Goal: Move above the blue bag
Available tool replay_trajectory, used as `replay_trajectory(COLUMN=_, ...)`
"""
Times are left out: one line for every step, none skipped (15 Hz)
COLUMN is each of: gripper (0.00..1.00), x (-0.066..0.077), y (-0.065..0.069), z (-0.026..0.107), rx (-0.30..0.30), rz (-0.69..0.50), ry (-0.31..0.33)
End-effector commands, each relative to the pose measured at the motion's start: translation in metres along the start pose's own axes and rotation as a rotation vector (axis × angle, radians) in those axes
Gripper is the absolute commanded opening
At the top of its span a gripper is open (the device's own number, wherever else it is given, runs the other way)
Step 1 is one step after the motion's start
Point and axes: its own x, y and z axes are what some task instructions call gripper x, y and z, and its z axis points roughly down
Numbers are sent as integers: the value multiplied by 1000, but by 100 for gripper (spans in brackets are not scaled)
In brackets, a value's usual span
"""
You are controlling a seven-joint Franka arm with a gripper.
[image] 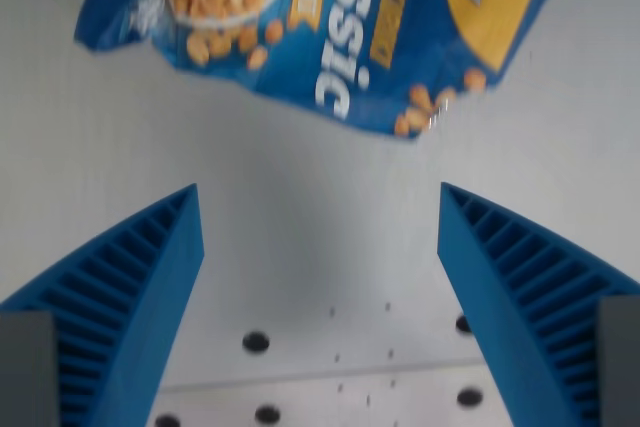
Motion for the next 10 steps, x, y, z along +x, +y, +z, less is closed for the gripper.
replay_trajectory(gripper=100, x=18, y=6, z=6, rx=-21, rz=-70, ry=-2)
replay_trajectory(gripper=100, x=23, y=7, z=10, rx=-21, rz=-75, ry=0)
replay_trajectory(gripper=100, x=28, y=8, z=13, rx=-22, rz=-77, ry=0)
replay_trajectory(gripper=100, x=33, y=10, z=16, rx=-23, rz=-81, ry=1)
replay_trajectory(gripper=100, x=38, y=11, z=19, rx=-22, rz=-85, ry=0)
replay_trajectory(gripper=100, x=43, y=11, z=23, rx=-24, rz=-84, ry=0)
replay_trajectory(gripper=100, x=49, y=12, z=25, rx=-23, rz=-87, ry=-1)
replay_trajectory(gripper=100, x=53, y=13, z=28, rx=-23, rz=-89, ry=-2)
replay_trajectory(gripper=100, x=58, y=14, z=31, rx=-24, rz=-90, ry=-3)
replay_trajectory(gripper=100, x=62, y=15, z=33, rx=-25, rz=-92, ry=0)
